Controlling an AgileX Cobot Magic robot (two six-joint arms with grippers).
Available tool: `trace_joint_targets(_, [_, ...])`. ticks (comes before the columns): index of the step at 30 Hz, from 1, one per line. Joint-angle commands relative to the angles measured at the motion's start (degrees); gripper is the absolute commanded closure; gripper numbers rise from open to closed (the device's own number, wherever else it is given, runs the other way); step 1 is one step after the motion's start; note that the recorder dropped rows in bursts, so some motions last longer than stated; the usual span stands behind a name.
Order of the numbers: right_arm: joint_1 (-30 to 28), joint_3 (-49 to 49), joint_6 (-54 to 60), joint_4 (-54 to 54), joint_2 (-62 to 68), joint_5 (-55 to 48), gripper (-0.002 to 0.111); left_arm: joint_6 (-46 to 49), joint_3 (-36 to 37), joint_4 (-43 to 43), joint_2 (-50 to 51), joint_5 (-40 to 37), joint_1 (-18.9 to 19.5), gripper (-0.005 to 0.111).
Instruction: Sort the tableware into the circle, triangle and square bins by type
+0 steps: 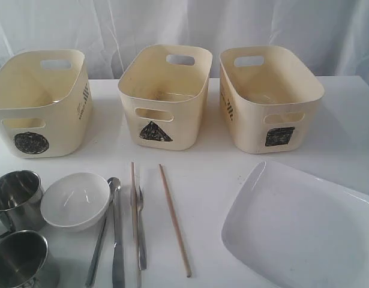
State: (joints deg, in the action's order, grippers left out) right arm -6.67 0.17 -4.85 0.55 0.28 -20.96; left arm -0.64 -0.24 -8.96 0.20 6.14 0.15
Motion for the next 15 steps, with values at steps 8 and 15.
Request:
trace_joint_targets(8, [0.3,-0.2,-0.1,-0.1,-0.3,0.9,0.108,-4.6,-4.4,-19.0,-0.1,26.2,-0.3,0.107])
trace_joint_targets(15, [0.3,-0.2,-1.6,-0.1,-0.3,0.9,0.108,6.9,-22.0,-24.0,18.4,27.1,-0.3,0.107])
